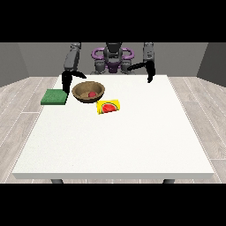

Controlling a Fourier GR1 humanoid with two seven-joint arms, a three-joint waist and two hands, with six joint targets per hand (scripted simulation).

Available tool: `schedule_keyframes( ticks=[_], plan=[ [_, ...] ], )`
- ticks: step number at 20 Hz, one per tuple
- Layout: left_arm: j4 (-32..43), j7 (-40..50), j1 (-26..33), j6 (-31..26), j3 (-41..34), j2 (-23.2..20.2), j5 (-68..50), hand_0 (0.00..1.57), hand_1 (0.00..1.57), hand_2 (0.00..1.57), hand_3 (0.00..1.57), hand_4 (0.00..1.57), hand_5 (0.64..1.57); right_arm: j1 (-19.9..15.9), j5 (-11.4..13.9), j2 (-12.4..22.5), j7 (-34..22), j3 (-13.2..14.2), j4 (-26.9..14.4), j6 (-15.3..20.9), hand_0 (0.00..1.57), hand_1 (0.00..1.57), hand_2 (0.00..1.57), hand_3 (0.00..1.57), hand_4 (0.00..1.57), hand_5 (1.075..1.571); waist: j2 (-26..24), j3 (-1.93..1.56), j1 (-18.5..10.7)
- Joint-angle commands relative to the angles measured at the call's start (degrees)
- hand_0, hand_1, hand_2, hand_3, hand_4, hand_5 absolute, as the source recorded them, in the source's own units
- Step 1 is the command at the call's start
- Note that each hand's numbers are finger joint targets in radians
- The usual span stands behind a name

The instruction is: Pick the cup and pour the ball into the bowl, then pick the bowl and place it on the pad

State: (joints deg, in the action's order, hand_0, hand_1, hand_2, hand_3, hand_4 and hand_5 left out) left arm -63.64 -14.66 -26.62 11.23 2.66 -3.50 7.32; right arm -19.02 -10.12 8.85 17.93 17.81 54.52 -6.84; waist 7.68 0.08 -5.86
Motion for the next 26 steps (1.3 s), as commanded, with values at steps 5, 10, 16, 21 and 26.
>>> schedule_keyframes(
  ticks=[5,10,16,21,26],
  plan=[
    [-6.37,-0.91,4.07,-4.95,-0.10,-1.64,-1.43,0.00,0.00,0.00,0.00,0.00,1.565,-6.08,-0.39,1.73,7.53,2.67,-13.34,2.62,0.00,0.00,0.00,0.00,0.21,1.565,2.24,-0.12,-3.22],
    [-8.46,1.26,2.86,-5.30,-2.14,-2.37,-1.85,0.00,0.00,0.00,0.00,0.00,1.566,-7.38,0.35,1.86,11.02,0.93,-18.93,0.91,0.00,0.00,0.00,0.00,0.12,1.563,2.56,-0.11,-0.91],
    [-12.02,4.21,2.86,-9.23,-2.80,-4.48,-3.25,0.00,0.00,0.00,0.00,0.00,1.566,-9.78,-0.05,-0.79,14.31,0.63,-23.30,2.18,0.00,0.00,0.00,0.00,0.14,1.565,3.44,-0.12,-2.67],
    [-14.22,1.72,2.58,-10.07,-2.99,-5.89,-3.61,0.00,0.00,0.00,0.00,0.34,1.570,-3.82,2.78,3.02,7.72,2.17,-26.81,13.47,1.57,1.57,1.57,0.48,0.79,1.491,6.58,-0.03,-5.95],
    [-14.30,3.12,1.47,-11.33,-0.98,-4.90,-3.40,0.00,0.00,0.00,0.00,0.66,1.531,-0.68,12.37,5.75,7.75,-3.57,-24.01,26.38,1.57,1.57,1.57,1.56,0.94,1.558,5.65,0.26,-9.27]
  ],
)
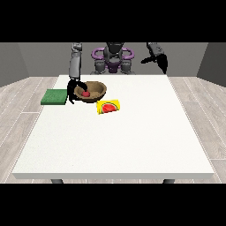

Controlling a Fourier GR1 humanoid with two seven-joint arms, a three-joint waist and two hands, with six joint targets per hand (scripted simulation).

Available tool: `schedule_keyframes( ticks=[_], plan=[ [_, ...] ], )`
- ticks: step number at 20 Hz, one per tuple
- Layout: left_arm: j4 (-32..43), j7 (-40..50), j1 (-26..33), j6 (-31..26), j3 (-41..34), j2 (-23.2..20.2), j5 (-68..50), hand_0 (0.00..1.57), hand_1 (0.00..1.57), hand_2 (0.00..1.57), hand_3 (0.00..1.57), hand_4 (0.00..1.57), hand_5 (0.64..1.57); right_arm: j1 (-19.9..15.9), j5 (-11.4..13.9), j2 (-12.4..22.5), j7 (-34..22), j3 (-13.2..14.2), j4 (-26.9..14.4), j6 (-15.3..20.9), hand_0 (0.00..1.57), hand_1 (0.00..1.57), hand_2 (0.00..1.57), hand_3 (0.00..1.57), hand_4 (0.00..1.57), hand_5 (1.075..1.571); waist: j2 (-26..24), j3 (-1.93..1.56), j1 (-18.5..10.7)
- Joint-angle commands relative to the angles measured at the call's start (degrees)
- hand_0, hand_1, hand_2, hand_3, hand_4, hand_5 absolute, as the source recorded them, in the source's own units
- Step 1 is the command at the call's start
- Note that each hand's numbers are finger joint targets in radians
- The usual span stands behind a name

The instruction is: Pick the cup and pour the ball into the bowl, then pick the bowl and place it on the pad

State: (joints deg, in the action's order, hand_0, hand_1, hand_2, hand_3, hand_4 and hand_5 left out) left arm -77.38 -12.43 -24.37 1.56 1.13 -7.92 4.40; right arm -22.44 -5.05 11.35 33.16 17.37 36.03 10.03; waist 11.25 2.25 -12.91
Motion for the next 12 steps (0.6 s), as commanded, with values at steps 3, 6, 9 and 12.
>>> schedule_keyframes(
  ticks=[3,6,9,12],
  plan=[
    [1.74,0.52,-0.60,-1.02,0.10,0.20,-0.47,0.00,0.00,0.00,0.00,0.82,1.497,1.29,8.98,3.78,-13.55,-4.65,-3.56,13.18,1.57,1.57,1.57,1.38,0.91,1.563,-0.23,-1.91,-1.20],
    [4.68,-0.19,2.89,-2.37,-1.34,-0.22,-2.15,0.00,0.00,0.00,0.00,0.96,1.423,-0.03,9.73,5.03,-22.87,-6.07,-2.35,12.98,1.57,1.57,1.57,1.05,0.86,1.567,-5.64,-1.97,0.19],
    [10.76,-3.04,5.59,-1.42,-5.01,-1.65,-2.61,0.00,0.00,0.00,0.00,0.98,1.422,-3.88,12.43,3.41,-33.80,-10.62,1.68,13.33,1.57,1.57,1.57,0.97,0.82,1.561,-11.64,-2.02,5.50],
    [14.31,-2.39,9.27,0.24,-5.25,-0.36,-2.03,0.00,0.00,0.00,0.00,1.00,1.411,-6.05,13.89,3.77,-42.90,-14.13,4.62,9.00,1.57,1.57,1.57,0.89,0.81,1.565,-18.25,-2.07,11.26]
  ],
)
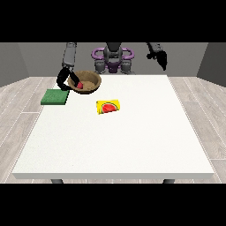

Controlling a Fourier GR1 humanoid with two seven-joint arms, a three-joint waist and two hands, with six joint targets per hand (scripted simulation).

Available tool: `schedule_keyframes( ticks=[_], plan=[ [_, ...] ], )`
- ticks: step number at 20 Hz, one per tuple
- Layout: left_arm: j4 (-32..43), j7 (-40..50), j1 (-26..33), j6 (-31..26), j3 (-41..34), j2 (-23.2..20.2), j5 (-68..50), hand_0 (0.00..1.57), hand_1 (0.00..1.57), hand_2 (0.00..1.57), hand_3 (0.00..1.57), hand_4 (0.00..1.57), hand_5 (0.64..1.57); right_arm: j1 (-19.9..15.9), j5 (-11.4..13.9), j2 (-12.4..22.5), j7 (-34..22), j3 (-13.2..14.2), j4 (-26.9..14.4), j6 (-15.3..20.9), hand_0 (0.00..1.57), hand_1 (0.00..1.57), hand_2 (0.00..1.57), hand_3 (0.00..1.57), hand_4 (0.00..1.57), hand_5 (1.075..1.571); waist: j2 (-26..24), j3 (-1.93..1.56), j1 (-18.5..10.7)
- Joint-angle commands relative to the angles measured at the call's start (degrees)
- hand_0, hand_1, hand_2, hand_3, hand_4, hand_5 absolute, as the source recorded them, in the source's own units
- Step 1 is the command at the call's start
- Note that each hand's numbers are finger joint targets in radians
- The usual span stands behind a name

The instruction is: Pick the cup and pour the ball into the bowl, then pick the bowl and place it on the pad

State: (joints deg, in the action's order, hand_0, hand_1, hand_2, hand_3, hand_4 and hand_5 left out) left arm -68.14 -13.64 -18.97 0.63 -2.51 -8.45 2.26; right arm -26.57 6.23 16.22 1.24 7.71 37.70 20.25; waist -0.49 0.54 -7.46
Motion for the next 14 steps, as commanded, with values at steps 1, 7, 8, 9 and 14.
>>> schedule_keyframes(
  ticks=[1,7,8,9,14],
  plan=[
    [4.77,-0.54,2.36,3.07,-1.77,0.45,0.99,0.00,0.00,0.00,0.00,1.00,1.407,-4.96,2.04,4.01,-13.55,-3.54,2.84,-5.65,1.57,1.57,1.57,0.87,0.80,1.564,-5.19,-0.40,6.25],
    [3.13,-2.58,2.14,-1.22,-5.50,-3.39,-2.47,0.00,0.00,0.00,0.00,1.00,1.414,-2.51,-1.59,5.67,-12.61,1.01,7.23,-7.88,1.57,1.57,1.57,0.75,0.79,1.570,-1.16,-0.54,6.45],
    [1.03,-2.94,4.50,0.90,-2.52,-0.42,-0.22,0.00,0.00,0.00,0.00,1.00,1.418,-3.29,-1.42,6.33,-15.44,1.22,7.40,-8.24,1.57,1.57,1.57,0.75,0.79,1.570,-2.12,-0.54,5.10],
    [3.85,-2.54,1.53,-0.24,-5.06,-2.89,-1.38,0.00,0.00,0.00,0.00,1.02,1.424,-4.48,-1.63,5.85,-16.33,1.10,9.40,-8.26,1.57,1.57,1.57,0.75,0.79,1.570,-0.65,-0.53,6.83],
    [2.13,-4.04,-1.21,-2.80,-7.19,-4.60,-3.99,0.00,0.00,0.00,0.00,1.15,1.463,-3.69,-2.83,8.82,-9.48,4.41,6.98,-10.08,1.57,1.57,1.57,0.68,0.79,1.570,5.48,-0.55,4.69]
  ],
)
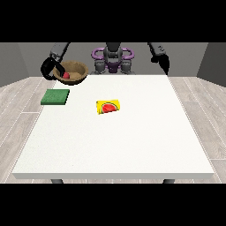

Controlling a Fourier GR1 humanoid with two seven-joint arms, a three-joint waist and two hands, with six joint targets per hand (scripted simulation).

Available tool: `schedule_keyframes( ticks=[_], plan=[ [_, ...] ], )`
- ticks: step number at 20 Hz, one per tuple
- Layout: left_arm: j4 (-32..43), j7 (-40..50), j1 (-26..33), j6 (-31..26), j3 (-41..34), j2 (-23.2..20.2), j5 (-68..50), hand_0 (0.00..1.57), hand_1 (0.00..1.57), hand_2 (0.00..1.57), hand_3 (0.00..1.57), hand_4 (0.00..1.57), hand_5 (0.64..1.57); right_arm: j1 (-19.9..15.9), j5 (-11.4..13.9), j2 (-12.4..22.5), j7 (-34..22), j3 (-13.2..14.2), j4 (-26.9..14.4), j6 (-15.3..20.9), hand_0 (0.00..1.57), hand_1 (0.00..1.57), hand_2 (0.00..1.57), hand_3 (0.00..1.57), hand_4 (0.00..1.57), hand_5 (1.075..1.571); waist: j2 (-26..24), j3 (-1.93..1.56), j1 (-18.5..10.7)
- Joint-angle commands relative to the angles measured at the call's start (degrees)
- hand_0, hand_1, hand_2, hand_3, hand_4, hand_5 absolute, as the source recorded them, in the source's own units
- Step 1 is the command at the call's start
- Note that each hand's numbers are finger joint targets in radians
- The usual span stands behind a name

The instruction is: Pick the cup and pour the ball into the bowl, then pick the bowl and place it on the pad

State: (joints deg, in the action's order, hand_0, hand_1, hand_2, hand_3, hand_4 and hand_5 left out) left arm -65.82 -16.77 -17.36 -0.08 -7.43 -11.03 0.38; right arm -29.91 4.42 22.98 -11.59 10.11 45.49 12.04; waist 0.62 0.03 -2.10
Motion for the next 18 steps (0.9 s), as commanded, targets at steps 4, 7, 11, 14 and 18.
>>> schedule_keyframes(
  ticks=[4,7,11,14,18],
  plan=[
    [-1.02,0.68,-5.20,-10.02,-9.50,-11.14,-9.23,0.00,0.00,0.00,0.00,1.31,1.525,0.54,-1.47,8.82,6.08,4.62,-2.28,-4.77,1.57,1.57,1.57,0.00,0.91,1.571,6.35,-0.05,-2.54],
    [0.21,-0.05,-3.36,-13.65,-14.22,-16.21,-12.76,0.00,0.00,0.00,0.00,1.31,1.567,2.37,-3.36,10.37,8.07,7.39,-3.66,-5.48,1.57,1.57,1.57,0.00,0.87,1.571,6.60,-0.05,-4.03],
    [8.98,-5.06,-4.29,-19.05,-21.64,-23.89,-16.69,0.00,0.00,0.00,0.00,1.28,1.571,1.52,-3.30,9.01,9.94,7.34,-0.72,-3.40,1.57,1.57,1.57,0.00,0.80,1.568,10.26,0.04,-1.81],
    [11.43,-6.39,-3.52,-23.61,-23.63,-27.57,-18.48,0.00,0.00,0.00,0.00,1.23,1.566,2.44,-4.20,8.03,12.99,8.36,-1.91,-3.50,1.57,1.57,1.57,0.00,0.79,1.567,11.24,0.00,-2.93],
    [15.68,-10.29,-4.72,-24.19,-23.77,-28.82,-17.18,0.00,0.00,0.00,0.00,1.19,1.557,-0.46,-4.32,7.00,12.76,8.97,-2.72,-0.92,1.57,1.57,1.57,0.00,0.69,1.567,13.80,0.00,-1.89]
  ],
)
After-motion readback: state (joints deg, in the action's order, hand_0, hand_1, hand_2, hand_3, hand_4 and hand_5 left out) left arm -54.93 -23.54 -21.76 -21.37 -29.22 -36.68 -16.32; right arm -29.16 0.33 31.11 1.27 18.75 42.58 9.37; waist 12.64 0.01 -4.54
